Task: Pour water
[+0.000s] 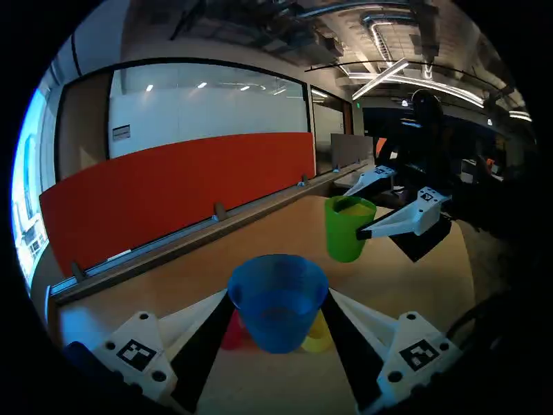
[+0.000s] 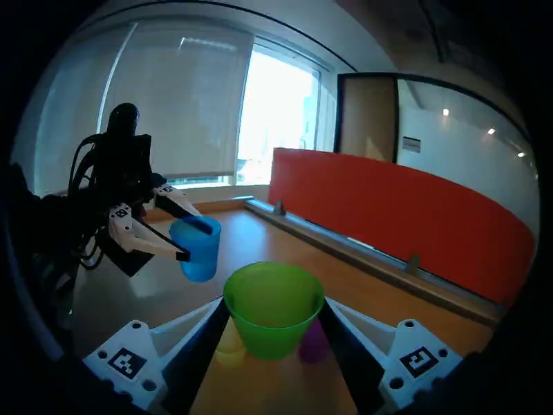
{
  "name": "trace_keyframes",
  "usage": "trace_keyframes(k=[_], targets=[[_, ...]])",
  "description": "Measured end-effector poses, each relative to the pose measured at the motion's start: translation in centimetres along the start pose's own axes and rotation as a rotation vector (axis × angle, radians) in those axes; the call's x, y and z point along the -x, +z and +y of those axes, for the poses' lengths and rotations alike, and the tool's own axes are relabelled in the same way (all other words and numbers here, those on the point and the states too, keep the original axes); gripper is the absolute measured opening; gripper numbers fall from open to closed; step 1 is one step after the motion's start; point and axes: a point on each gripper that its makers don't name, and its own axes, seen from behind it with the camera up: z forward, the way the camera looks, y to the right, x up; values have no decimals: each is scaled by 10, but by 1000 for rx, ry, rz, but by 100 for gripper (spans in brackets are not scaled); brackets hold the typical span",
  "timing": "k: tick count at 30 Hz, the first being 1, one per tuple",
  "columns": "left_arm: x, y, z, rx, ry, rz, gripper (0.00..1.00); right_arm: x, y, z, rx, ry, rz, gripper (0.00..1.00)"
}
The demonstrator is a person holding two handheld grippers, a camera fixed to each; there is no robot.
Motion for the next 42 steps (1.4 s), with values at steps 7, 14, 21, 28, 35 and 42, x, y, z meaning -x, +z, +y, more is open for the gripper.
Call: trace_keyframes(k=[7, 14, 21, 28, 35, 42], targets=[[-8, -3, 0, -3, -14, 34, 86, -13, 1, -4, 7, 5, 54, 92], [-22, -10, 0, -8, -14, 80, 86, -22, 3, -6, 16, 7, 88, 92], [-37, -15, 1, -8, -39, 139, 86, -32, 5, -9, 19, 16, 129, 92], [-46, -20, -2, -24, -19, 152, 86, -40, 7, -13, 16, 12, 148, 92], [-54, -23, -4, -32, -5, 174, 86, -44, 9, -14, 24, 12, 164, 91], [-60, -25, -7, -45, 17, 183, 86, -45, 9, -16, 12, 23, 174, 91]])
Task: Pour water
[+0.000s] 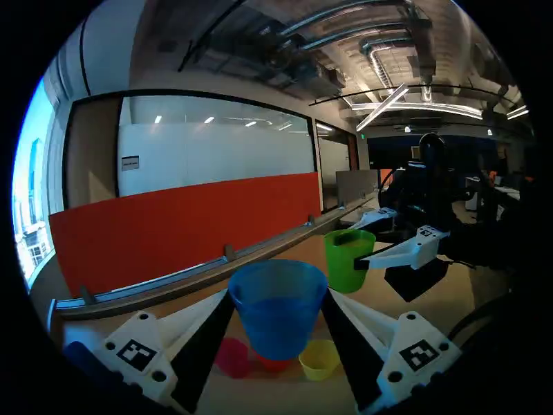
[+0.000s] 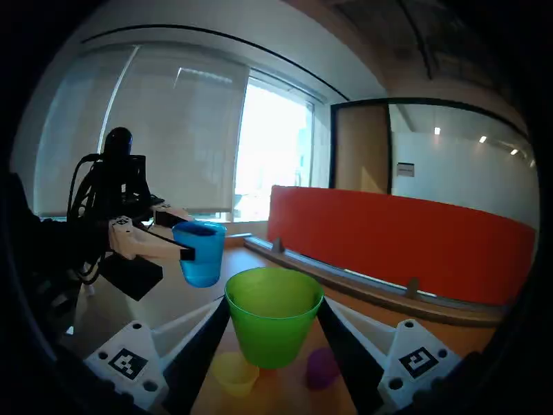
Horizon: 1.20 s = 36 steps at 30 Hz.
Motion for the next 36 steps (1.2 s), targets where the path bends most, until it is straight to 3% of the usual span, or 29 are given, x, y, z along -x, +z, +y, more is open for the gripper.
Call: trace_keyframes(k=[12, 36], targets=[[-18, 1, -2, -30, 99, 35, 86, 7, 1, -6, -18, 14, -9, 91], [-49, 1, -7, -86, 286, 47, 86, 21, 10, -36, -87, 31, -25, 91]])
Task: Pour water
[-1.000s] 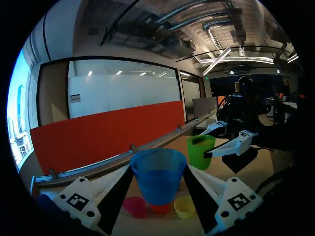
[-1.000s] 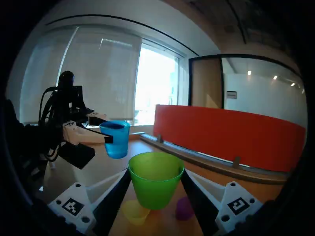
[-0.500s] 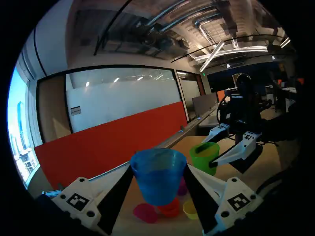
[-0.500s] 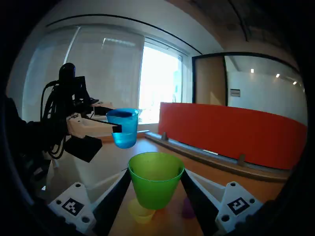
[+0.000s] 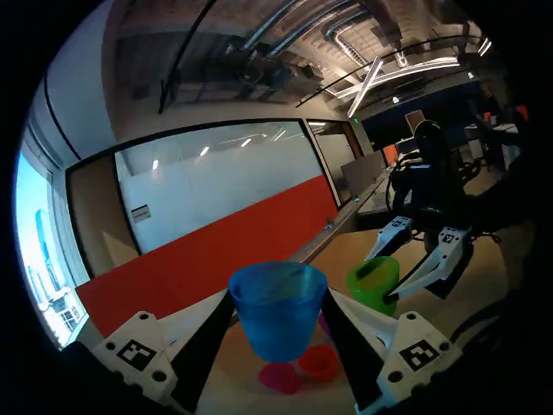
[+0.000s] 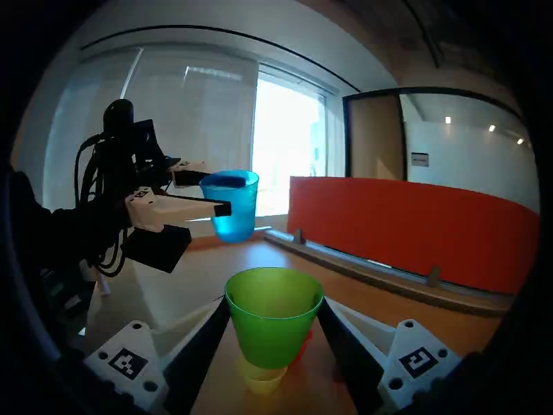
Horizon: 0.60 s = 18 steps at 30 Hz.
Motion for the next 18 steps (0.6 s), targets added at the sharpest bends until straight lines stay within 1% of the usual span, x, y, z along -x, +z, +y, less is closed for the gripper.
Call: trace_keyframes(k=[6, 18], targets=[[-4, 2, 1, -4, 50, 3, 86, 3, 2, -8, -19, 4, -5, 91], [-9, 6, -3, -26, 141, -3, 86, 9, 9, -21, -50, 1, -15, 91]])
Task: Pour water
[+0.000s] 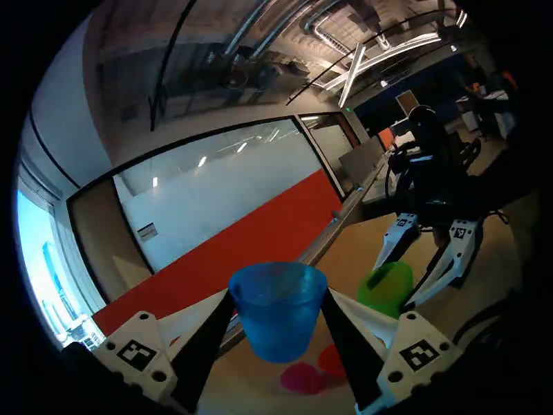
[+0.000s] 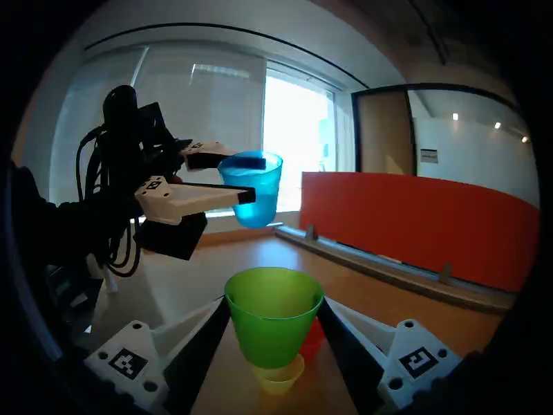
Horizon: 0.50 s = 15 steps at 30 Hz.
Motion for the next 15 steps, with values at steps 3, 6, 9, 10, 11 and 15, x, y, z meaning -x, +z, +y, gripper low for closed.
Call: trace_keyframes(k=[3, 6, 9, 10, 11, 15], targets=[[-1, 1, -1, -5, 24, -2, 86, 1, 2, -3, -7, 2, -1, 91], [-2, 2, -1, -6, 45, -4, 86, 1, 3, -5, -12, 1, 0, 91], [-5, 2, -2, -8, 63, -2, 86, 0, 4, -7, -19, 2, 1, 91], [-6, 2, -3, -8, 69, 0, 86, 0, 4, -8, -21, 2, 1, 91], [-7, 2, -3, -9, 75, 2, 86, 0, 5, -8, -23, 3, 1, 91], [-11, 2, -2, -9, 106, 4, 86, -1, 7, -12, -31, 0, 1, 91]])
